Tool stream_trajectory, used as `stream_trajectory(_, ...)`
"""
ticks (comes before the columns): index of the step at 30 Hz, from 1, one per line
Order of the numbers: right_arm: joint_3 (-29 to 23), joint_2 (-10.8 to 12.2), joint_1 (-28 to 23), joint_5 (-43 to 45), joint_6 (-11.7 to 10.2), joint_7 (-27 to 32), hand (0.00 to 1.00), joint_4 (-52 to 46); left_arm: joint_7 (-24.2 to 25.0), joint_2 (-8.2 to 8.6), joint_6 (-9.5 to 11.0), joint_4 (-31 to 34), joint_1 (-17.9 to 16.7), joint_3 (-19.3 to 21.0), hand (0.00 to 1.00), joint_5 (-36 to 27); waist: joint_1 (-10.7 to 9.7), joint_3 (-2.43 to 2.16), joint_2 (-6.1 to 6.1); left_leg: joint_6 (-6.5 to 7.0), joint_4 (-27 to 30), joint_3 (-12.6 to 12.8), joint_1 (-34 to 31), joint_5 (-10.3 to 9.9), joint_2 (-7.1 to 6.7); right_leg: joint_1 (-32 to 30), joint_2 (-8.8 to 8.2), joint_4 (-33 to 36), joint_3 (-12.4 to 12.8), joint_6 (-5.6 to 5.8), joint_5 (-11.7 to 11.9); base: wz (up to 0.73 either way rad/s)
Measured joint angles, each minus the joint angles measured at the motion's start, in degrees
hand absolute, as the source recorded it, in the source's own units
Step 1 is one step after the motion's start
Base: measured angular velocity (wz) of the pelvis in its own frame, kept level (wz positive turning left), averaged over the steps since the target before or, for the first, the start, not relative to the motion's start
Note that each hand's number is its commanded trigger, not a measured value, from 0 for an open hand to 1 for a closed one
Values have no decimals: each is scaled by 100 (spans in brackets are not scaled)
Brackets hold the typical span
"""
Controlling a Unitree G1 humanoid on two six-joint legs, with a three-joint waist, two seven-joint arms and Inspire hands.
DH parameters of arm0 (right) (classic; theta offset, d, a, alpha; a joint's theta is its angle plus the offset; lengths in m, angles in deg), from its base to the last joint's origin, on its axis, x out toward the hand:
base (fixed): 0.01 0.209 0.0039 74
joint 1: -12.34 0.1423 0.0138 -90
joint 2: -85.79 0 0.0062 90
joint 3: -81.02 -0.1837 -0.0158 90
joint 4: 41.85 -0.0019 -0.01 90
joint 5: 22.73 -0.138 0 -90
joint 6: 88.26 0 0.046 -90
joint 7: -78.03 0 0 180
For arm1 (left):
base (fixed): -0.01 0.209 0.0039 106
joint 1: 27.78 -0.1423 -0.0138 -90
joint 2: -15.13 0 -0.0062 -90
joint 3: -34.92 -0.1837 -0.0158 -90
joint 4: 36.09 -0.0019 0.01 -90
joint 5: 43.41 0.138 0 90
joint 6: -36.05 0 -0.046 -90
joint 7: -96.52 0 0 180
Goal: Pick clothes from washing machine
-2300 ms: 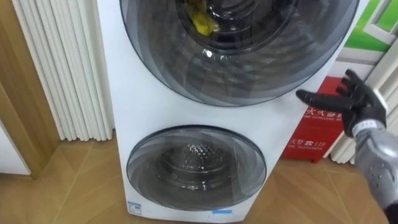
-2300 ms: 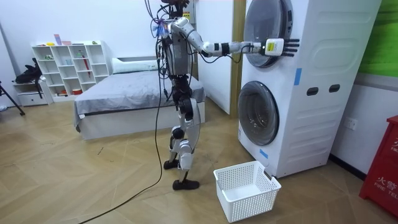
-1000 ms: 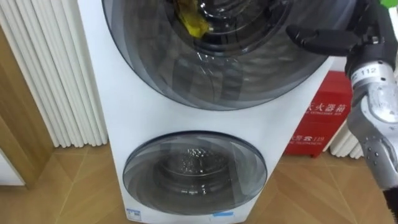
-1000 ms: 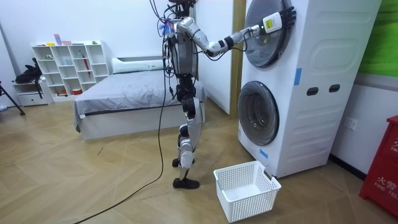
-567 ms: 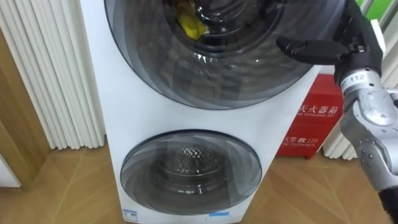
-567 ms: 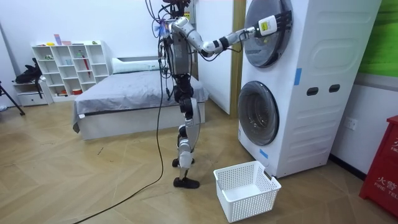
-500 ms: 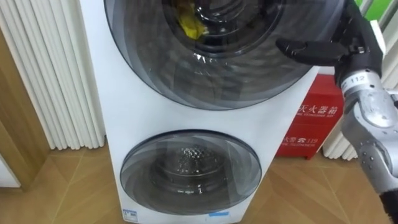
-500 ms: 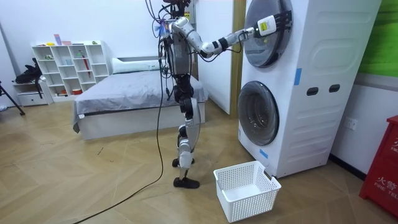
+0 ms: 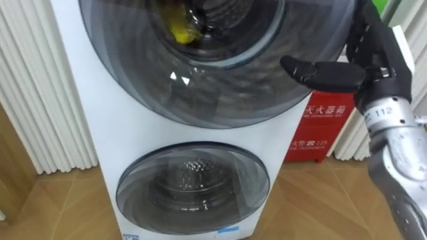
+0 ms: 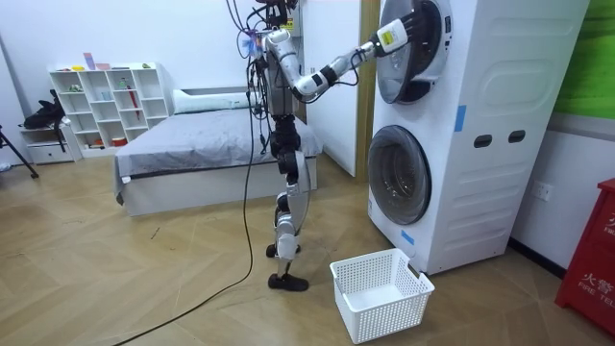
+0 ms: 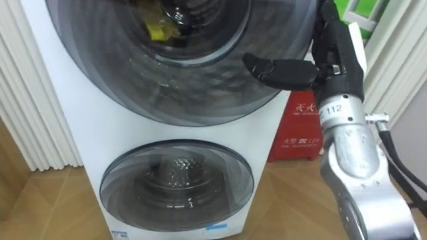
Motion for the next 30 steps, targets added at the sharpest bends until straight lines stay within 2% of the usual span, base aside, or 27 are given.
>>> stream_trajectory(4,4,-1,-34,101,-1,-167,0,-493,-7,3,117,-166,-13,-1,0,-3,-113,0,-5,0,-21,8,-4,0,0,-14,10,9,113,-3,-1,-5)
stream_trajectory(9,-15,-35,-34,75,-3,-457,0,-943,-7,-20,188,-197,-25,10,0,-3,-260,-24,-46,0,-15,15,-44,0,0,-43,11,10,127,-18,8,-1)
stream_trajectory(13,-125,-62,-34,6,-34,-723,0,-1224,-7,-36,262,-195,-23,14,0,-102,-270,-25,-76,-1,5,29,-43,-2,4,-43,12,35,137,-36,19,0)
stream_trajectory(17,-223,-197,-34,-85,-212,-1007,0,-1287,-7,-37,382,-197,-26,119,0,-111,-268,-10,-83,-3,-11,26,-44,-4,8,-51,12,67,132,-45,25,0)
stream_trajectory(22,-421,-222,-112,-411,-307,-1349,0,-1413,30,-41,390,-195,-23,125,0,-99,-264,-3,-79,-3,-19,14,-51,-4,9,-66,10,86,115,-45,25,0)
stream_trajectory(24,-507,-78,-318,-850,-512,-1526,0,-1488,56,-40,388,-190,-14,120,0,-101,-256,0,-73,-4,-31,26,-45,-4,15,-68,19,85,126,-45,25,0)
stream_trajectory(27,-520,197,-506,-1006,-798,-1750,0,-1490,90,-42,378,-194,-4,112,0,-102,-245,3,-52,-4,-55,79,-39,-4,15,-102,19,87,158,-45,25,-8)
stream_trajectory(30,-500,372,-732,-1277,-1065,-1858,0,-1447,90,-54,324,-209,32,-29,0,-138,-245,9,-36,-4,-56,77,-35,-4,15,-90,18,87,147,-45,26,-2)
